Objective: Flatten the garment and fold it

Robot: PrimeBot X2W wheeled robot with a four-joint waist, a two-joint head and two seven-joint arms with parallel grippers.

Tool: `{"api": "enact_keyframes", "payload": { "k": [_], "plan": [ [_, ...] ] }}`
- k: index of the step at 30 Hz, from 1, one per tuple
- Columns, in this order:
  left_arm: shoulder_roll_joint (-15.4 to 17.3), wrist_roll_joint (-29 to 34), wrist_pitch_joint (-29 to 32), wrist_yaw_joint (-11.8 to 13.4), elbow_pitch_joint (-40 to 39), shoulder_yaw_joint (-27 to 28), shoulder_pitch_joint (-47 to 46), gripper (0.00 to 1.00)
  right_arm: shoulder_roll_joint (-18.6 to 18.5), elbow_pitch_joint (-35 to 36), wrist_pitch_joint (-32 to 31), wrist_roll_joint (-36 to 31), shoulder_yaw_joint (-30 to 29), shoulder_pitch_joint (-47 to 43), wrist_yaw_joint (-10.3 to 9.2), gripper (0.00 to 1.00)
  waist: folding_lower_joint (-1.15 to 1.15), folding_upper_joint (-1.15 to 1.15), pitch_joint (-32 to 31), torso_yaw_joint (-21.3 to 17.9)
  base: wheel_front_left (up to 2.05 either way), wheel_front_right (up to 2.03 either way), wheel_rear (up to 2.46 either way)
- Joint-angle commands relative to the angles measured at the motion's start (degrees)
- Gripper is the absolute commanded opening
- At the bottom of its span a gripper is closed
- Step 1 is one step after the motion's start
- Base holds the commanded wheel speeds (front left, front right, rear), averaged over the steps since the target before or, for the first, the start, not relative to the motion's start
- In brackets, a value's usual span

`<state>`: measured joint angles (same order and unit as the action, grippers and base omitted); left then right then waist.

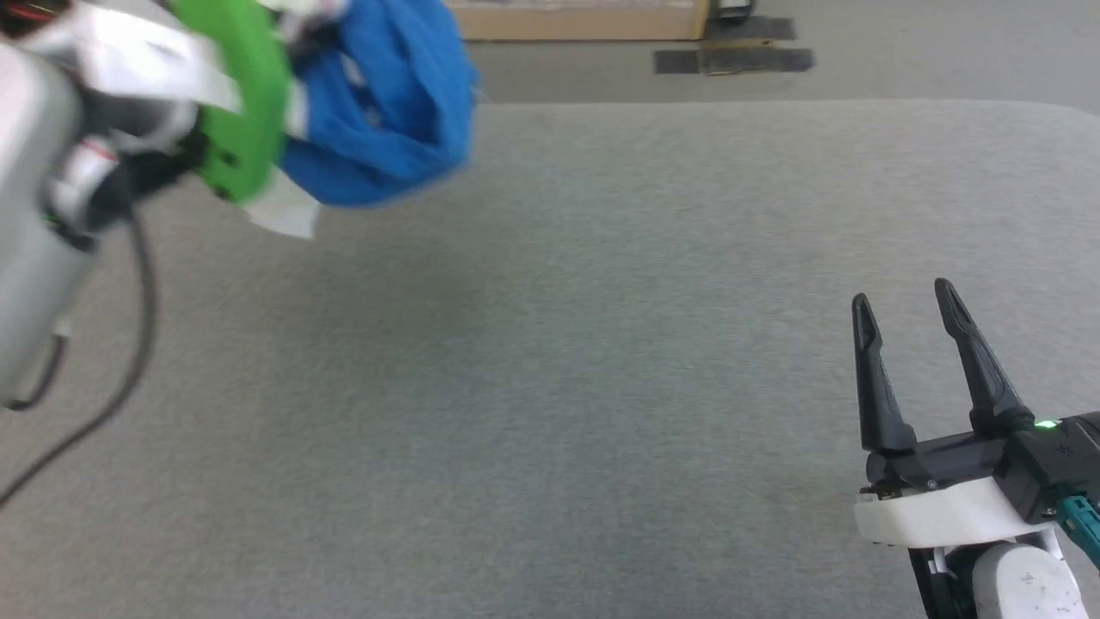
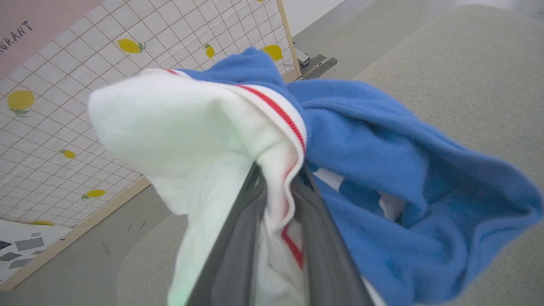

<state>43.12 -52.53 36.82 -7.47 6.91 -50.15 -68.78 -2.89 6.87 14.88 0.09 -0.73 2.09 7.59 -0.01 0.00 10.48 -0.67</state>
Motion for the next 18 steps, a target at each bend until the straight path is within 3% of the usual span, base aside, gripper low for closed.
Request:
{"api": "enact_keyframes", "payload": {
  "k": [1, 9, 18],
  "plan": [
    [-0.99, -0.4, -0.37, -0.02, -0.18, -1.56, -0.34, 0.0, 0.01, 0.06, 0.12, 0.37, -0.02, -0.51, -0.1, 1.0, 0.01, 0.0, -1.76, -4.35, 0.0, 0.0, 0.0],
    [-6.75, -3.15, -3.19, -0.02, 2.24, -13.9, 4.69, 0.0, 0.01, 0.28, 0.12, 1.59, -0.4, 0.21, -0.1, 1.0, 0.01, 0.0, -0.15, -9.52, 0.0, 0.0, 0.0],
    [-13.81, -5.01, -8.46, -0.02, 6.31, -22.43, 11.4, 0.0, 0.01, 0.38, 0.12, 2.91, -0.04, 0.89, -0.1, 1.0, 0.01, 0.0, 2.5, -12.75, 0.0, 0.0, 0.0]
  ]
}}
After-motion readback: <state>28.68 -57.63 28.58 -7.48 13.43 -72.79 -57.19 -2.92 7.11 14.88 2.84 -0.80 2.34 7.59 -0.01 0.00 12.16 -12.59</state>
